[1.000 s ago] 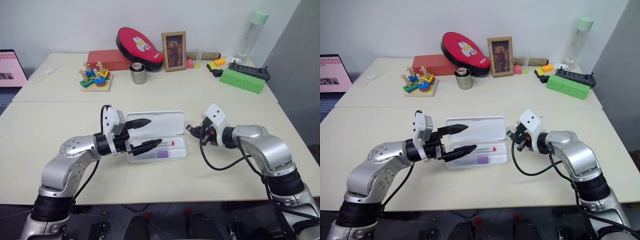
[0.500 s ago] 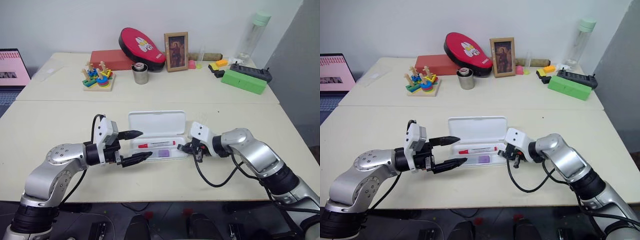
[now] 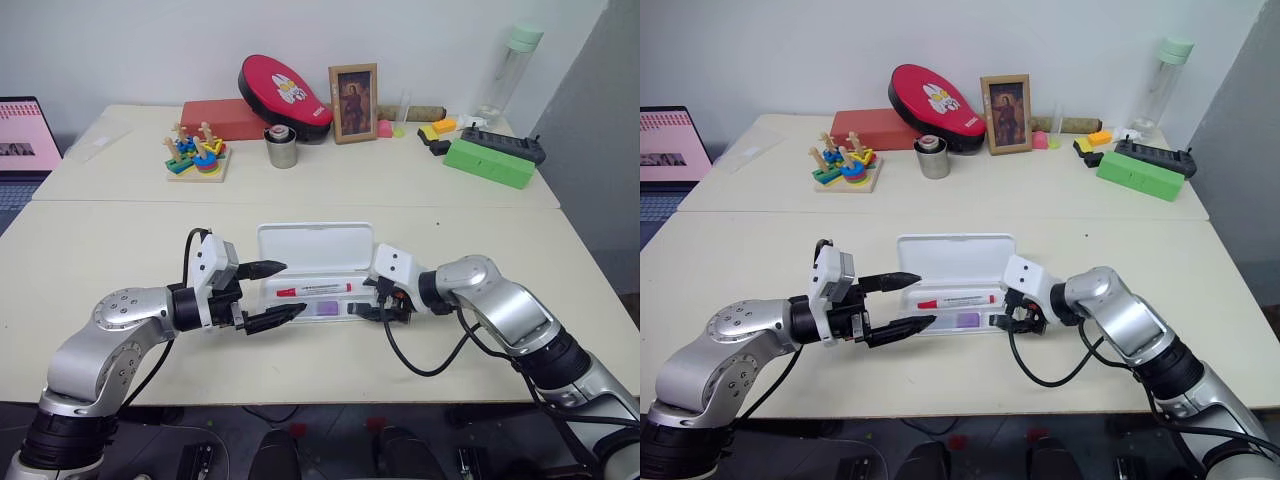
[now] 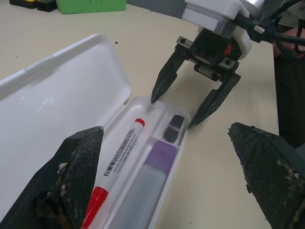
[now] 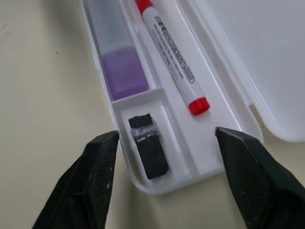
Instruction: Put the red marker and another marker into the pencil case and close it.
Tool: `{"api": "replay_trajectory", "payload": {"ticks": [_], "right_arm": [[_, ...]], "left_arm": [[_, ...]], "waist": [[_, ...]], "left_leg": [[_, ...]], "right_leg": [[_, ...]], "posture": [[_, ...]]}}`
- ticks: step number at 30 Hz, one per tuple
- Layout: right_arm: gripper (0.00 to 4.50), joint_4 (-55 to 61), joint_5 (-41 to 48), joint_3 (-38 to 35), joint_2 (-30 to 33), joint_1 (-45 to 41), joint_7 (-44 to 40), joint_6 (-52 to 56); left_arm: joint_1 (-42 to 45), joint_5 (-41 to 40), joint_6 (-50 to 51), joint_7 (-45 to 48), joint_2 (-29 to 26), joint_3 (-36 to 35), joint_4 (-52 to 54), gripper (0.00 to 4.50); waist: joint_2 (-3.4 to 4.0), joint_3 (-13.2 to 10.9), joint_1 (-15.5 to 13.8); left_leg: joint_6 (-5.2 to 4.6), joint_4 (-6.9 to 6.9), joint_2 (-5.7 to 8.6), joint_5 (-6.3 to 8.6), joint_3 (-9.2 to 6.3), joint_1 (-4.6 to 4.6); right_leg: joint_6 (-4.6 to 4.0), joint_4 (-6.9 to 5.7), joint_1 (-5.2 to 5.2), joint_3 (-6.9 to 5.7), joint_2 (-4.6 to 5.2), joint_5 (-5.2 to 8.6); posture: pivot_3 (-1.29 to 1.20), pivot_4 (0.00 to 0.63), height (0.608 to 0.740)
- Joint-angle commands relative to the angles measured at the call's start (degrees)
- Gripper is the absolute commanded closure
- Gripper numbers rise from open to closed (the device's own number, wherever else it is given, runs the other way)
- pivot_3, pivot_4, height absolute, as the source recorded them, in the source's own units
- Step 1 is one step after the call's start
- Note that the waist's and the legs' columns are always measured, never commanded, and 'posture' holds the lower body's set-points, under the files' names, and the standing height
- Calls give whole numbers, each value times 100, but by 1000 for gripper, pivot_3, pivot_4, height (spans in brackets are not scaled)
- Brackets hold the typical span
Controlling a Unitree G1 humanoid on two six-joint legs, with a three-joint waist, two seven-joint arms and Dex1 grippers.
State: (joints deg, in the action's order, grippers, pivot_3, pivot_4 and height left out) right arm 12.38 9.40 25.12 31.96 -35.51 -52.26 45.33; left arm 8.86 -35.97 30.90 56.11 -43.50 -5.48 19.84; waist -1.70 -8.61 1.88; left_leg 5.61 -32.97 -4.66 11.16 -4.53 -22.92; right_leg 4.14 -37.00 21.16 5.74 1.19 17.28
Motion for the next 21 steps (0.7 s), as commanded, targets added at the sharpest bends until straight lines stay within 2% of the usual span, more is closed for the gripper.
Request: {"api": "replay_trajectory", "payload": {"ticks": [1, 2, 6, 11, 12, 16, 21], "right_arm": [[301, 175, 527, -821, -259, -304, -17, -159], [8, 140, 727, -1065, -353, -412, -27, -132], [8, -327, 1104, -1739, -618, -1014, 116, -126], [8, -1976, 756, -2028, -1012, -1981, 863, -392], [371, -2291, 677, -2008, -1073, -2117, 942, -495], [1107, -3460, 205, -1738, -1327, -2542, 1211, -880], [2259, -4530, -289, -1423, -1602, -2897, 1242, -1558]], "left_arm": [[91, -97, -28, -113, 51, -186, 176, 0], [109, -105, -28, -174, 77, -219, 160, 0], [261, -174, -24, -583, 299, -515, 32, 0], [429, -304, 88, -1156, 602, -842, -39, 0], [447, -347, 113, -1258, 640, -911, -31, 0], [509, -411, 182, -1576, 753, -1105, -42, 0], [424, -550, 270, -1750, 794, -1212, 108, 0]], "waist": [[0, 0, 0], [0, 0, 0], [6, -5, 0], [4, -3, 3], [4, -3, 2], [5, -3, 5], [8, -6, 17]], "left_leg": [[0, 0, 0, 0, 0, 0], [0, 0, 0, 0, 0, 0], [0, 0, 0, 0, 0, -1], [0, -1, 0, 0, -1, 4], [0, -1, 0, 0, -1, 3], [0, 2, 0, 0, -1, 0], [0, 9, 2, 0, 0, -2]], "right_leg": [[0, 0, 0, 0, 0, 0], [0, -1, 0, 0, 0, 0], [1, -2, -1, 0, 0, -1], [0, -5, -3, -2, 0, -2], [-1, -4, -3, -2, 0, -2], [-2, -7, 1, -3, 0, -3], [-3, -4, 4, -2, 0, -3]], "posture": [[0, 150, 740], [0, 150, 740], [0, 150, 740], [0, 150, 740], [0, 150, 740], [0, 150, 740], [0, 150, 740]]}}
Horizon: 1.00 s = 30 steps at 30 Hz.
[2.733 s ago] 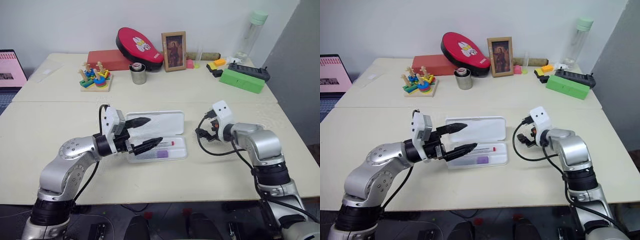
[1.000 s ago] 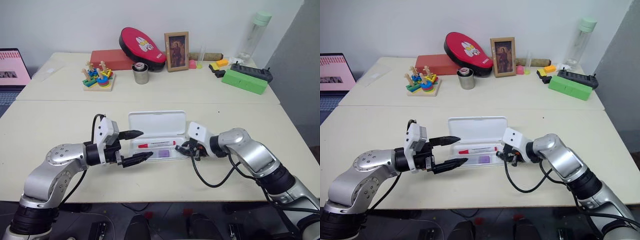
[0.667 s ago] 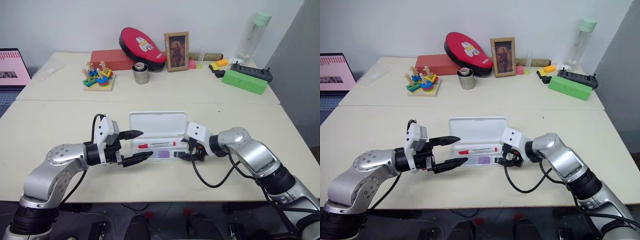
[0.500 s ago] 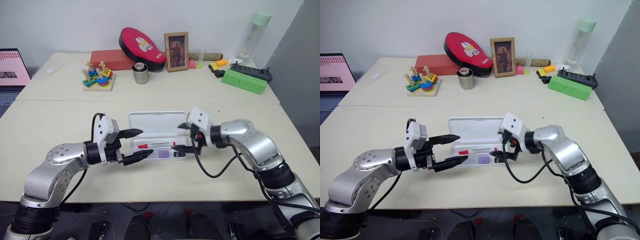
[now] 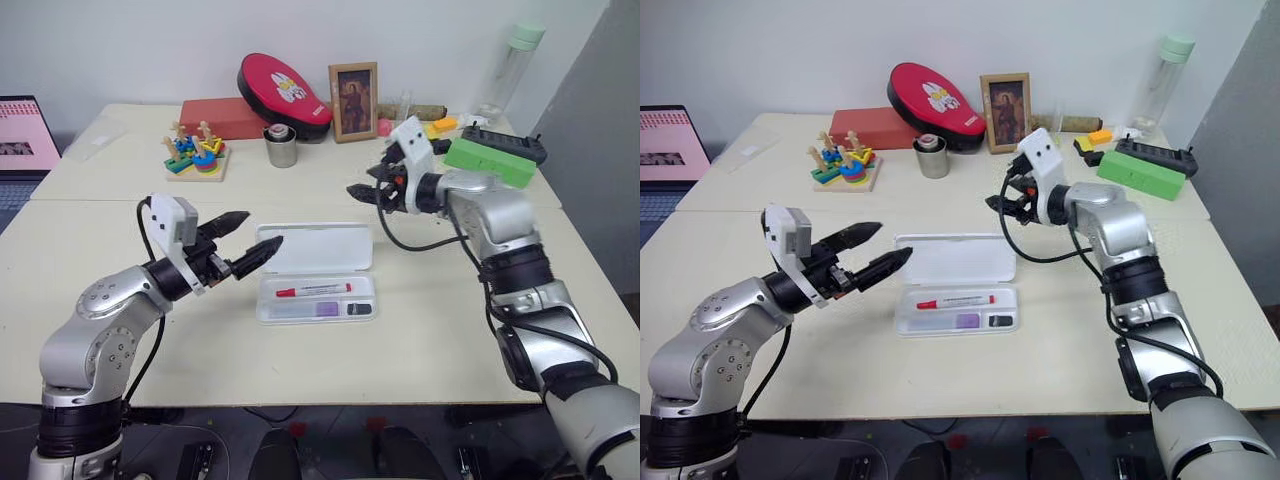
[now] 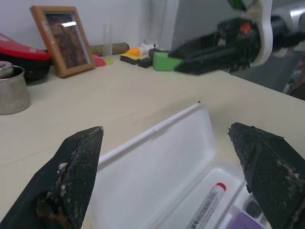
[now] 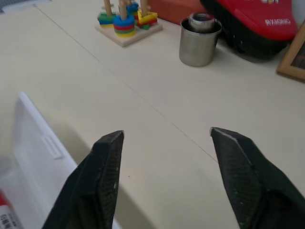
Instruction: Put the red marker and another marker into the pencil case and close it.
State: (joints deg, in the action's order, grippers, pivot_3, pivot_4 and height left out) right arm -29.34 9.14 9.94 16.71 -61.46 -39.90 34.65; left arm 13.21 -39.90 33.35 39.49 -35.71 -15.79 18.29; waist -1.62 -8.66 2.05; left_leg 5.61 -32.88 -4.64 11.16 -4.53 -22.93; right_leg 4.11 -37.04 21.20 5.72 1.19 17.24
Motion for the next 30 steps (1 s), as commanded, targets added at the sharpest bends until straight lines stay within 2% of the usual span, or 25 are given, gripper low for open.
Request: {"api": "replay_trajectory", "payload": {"ticks": [1, 7, 9, 24, 30], "right_arm": [[2543, -452, -327, 148, -105, -324, -33, -555], [4155, -124, -498, 589, -84, -62, -723, -519], [4444, 195, -483, 706, -23, 76, -985, -428], [4444, 2370, -327, 1350, 621, 1011, -2520, -311], [4444, 2668, -768, 1900, 779, 1436, -2409, -459]], "left_arm": [[-51, -196, 45, -119, 18, -203, 311, 0], [-283, -322, 97, -245, 3, -335, 525, 0], [-377, -434, 112, -172, -52, -398, 630, 0], [-1131, -746, 306, 988, -1089, -541, 850, 0], [-1236, -687, 262, 1326, -1325, -544, 711, 0]], "waist": [[0, 0, 0], [2, -1, -4], [2, -1, -3], [5, -2, -9], [4, -2, -10]], "left_leg": [[0, 1, 0, 0, 0, -1], [1, 1, 0, 0, -1, 0], [1, -1, -1, 0, -1, 2], [1, -2, -2, 0, -1, 4], [1, -2, -2, 0, 0, 5]], "right_leg": [[0, 0, 1, -1, 0, 0], [0, -3, -1, -3, 1, 0], [0, -4, -2, -3, 0, 0], [2, -2, -3, -3, 0, 1], [2, 2, -1, -2, 1, 2]], "posture": [[0, 150, 740], [0, 150, 740], [0, 150, 740], [0, 150, 740], [0, 150, 740]]}}
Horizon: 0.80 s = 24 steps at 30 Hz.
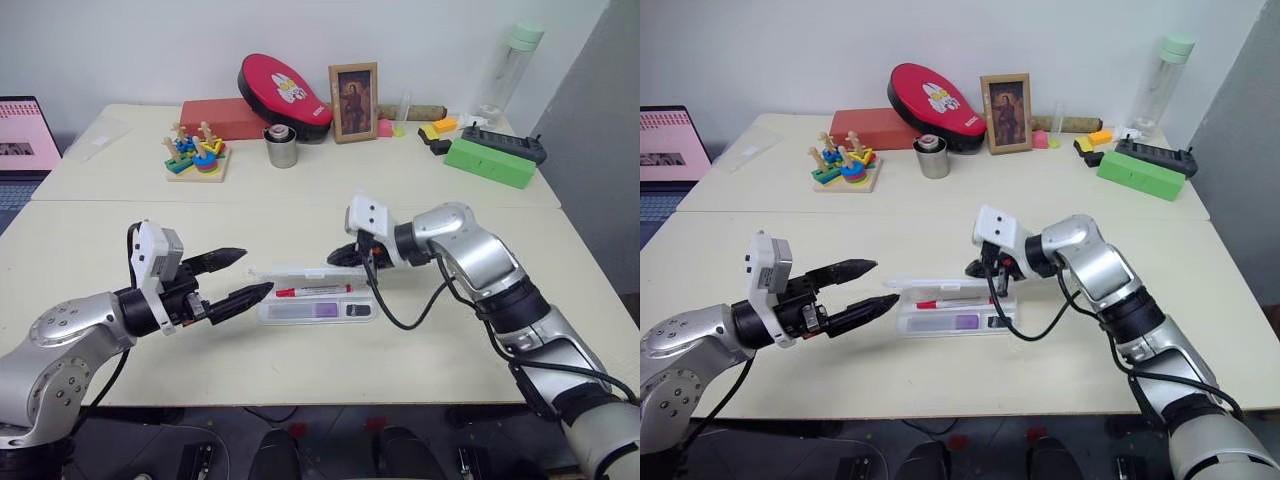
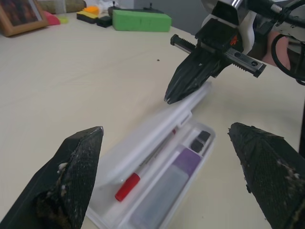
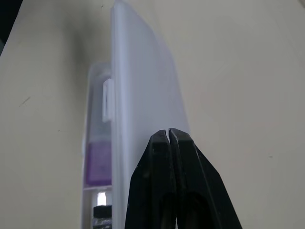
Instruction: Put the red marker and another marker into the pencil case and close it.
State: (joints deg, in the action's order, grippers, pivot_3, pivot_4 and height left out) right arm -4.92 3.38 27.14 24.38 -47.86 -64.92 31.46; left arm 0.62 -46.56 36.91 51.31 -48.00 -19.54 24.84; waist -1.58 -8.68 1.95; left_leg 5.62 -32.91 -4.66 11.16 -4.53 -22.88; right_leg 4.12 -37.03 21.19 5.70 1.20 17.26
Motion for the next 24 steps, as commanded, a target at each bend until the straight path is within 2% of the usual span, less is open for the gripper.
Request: {"api": "replay_trajectory", "payload": {"ticks": [1, 9, 13, 16, 19, 21, 24], "right_arm": [[4444, 241, -287, 263, -3, 141, 156, -165], [4444, 65, -1146, 966, 36, 664, 556, -336], [4444, 113, -1009, 743, -35, 740, 575, -271], [4444, 388, -558, 272, -127, 795, 505, -60], [4444, 718, 173, -539, -306, 837, 502, 167], [4444, 774, 530, -1092, -414, 786, 715, 382], [4444, 492, 719, -1846, -445, 630, 1292, 463]], "left_arm": [[12, -46, -68, 192, -121, -167, 51, 0], [-44, 37, -19, 405, -239, -56, 50, 0], [39, 107, -58, 338, -199, -36, -11, 0], [334, 221, -91, -18, -36, -29, -214, 0], [756, 593, -197, -597, 270, 151, -542, 0], [944, 1045, -381, -955, 442, 342, -795, 0], [1182, 1240, -478, -1243, 684, 310, -1207, 0]], "waist": [[0, 0, 0], [-2, 4, 1], [-9, 11, 1], [-8, 11, -9], [-12, 9, -27], [-11, 8, -24], [-10, 7, -22]], "left_leg": [[0, 0, 0, 0, 0, 0], [0, 0, -2, 0, 1, 12], [0, -3, -2, 0, 1, 28], [2, -8, -2, -1, 1, 29], [9, -11, -2, -6, 0, 27], [11, -18, 0, -7, 0, 11], [13, -13, 0, -9, -1, -1]], "right_leg": [[0, 0, 1, 0, 0, 0], [-1, 0, 9, 0, -1, 2], [1, 1, 1, 2, 0, 3], [5, -1, -1, 1, 0, 5], [8, -1, -3, 0, 0, 3], [14, -1, -4, 3, 1, -6], [19, -6, -6, 2, 0, -12]], "posture": [[0, 150, 740], [0, 150, 740], [0, 150, 740], [0, 150, 740], [0, 150, 740], [0, 150, 740], [0, 150, 740]]}}
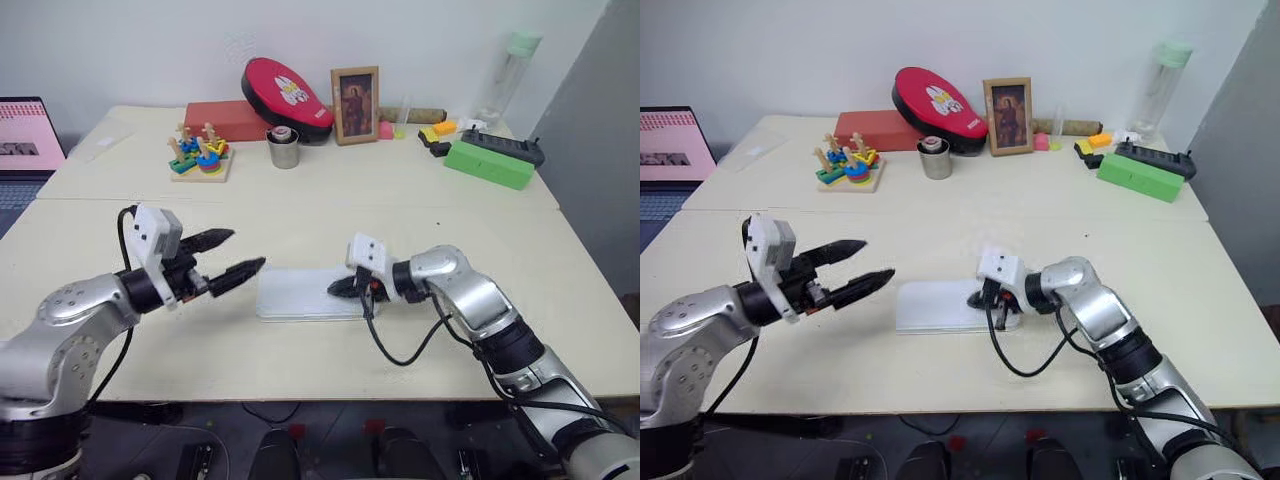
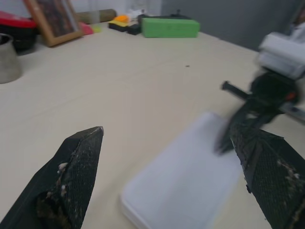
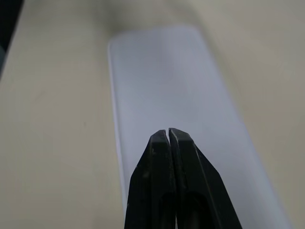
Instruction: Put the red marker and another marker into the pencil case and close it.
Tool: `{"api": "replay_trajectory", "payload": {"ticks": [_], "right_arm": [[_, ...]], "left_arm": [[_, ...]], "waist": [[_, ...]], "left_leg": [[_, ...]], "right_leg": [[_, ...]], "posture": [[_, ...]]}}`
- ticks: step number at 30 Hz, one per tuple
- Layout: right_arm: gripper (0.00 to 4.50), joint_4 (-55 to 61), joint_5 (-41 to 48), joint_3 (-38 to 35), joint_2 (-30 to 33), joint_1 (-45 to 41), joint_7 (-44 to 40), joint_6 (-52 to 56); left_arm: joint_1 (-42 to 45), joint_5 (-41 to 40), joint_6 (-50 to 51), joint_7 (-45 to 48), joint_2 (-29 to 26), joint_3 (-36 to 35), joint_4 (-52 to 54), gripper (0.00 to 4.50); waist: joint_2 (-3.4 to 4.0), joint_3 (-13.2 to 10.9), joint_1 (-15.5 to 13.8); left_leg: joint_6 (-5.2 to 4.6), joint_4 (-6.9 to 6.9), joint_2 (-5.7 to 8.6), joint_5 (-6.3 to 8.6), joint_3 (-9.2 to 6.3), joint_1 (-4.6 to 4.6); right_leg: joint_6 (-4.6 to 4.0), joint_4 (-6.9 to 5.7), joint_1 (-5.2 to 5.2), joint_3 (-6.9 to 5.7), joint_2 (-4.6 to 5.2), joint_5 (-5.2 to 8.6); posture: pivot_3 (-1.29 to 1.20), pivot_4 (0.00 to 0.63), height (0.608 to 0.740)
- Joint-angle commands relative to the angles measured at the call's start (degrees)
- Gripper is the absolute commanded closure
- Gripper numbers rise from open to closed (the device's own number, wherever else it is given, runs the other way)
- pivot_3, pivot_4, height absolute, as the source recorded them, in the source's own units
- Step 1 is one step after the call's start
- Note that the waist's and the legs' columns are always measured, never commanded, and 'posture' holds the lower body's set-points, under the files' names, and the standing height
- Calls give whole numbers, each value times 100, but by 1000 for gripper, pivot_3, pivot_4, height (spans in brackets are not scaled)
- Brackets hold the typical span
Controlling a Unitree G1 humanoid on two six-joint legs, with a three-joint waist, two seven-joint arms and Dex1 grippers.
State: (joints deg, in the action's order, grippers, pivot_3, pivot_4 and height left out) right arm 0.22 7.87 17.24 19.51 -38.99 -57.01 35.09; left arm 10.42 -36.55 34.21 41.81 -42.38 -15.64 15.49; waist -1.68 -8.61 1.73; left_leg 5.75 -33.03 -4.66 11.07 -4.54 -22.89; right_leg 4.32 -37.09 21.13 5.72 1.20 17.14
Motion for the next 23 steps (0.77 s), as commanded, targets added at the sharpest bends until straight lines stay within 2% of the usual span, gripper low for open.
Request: {"api": "replay_trajectory", "payload": {"ticks": [1, 2, 10, 18, 23], "right_arm": [[4100, -103, 302, -1019, 95, -284, 607, 158], [4019, -144, 325, -1097, 134, -298, 657, 205], [1866, -373, 465, -1758, 766, -222, 928, 382], [40, -268, 598, -1935, 1165, -41, 1062, 508], [40, -223, 640, -1937, 1263, 6, 1134, 537]], "left_arm": [[262, 326, -283, -341, 162, -94, -400, 0], [302, 394, -341, -358, 180, -97, -483, 0], [861, 740, -811, -342, 146, -164, -1496, 0], [1385, 1087, -1262, 61, -148, -124, -2667, 0], [1557, 1270, -1263, 244, -254, 11, -2971, 0]], "waist": [[-1, 1, 0], [-2, 2, 2], [2, -1, 1], [2, -2, 12], [2, -1, 12]], "left_leg": [[0, 6, 0, 0, -1, -1], [0, 9, 0, 0, -1, -2], [-2, 18, 3, 2, 1, -5], [-2, 14, 2, 2, 1, -3], [-2, 15, 2, 2, 1, -3]], "right_leg": [[-1, 1, 3, -1, 0, 0], [-3, 1, 5, -3, 0, 1], [-13, 10, 5, -2, 1, 7], [-12, 5, 5, -1, 0, 7], [-12, 8, 4, -1, 0, 7]], "posture": [[0, 150, 740], [0, 150, 740], [0, 150, 740], [0, 150, 740], [0, 150, 740]]}}
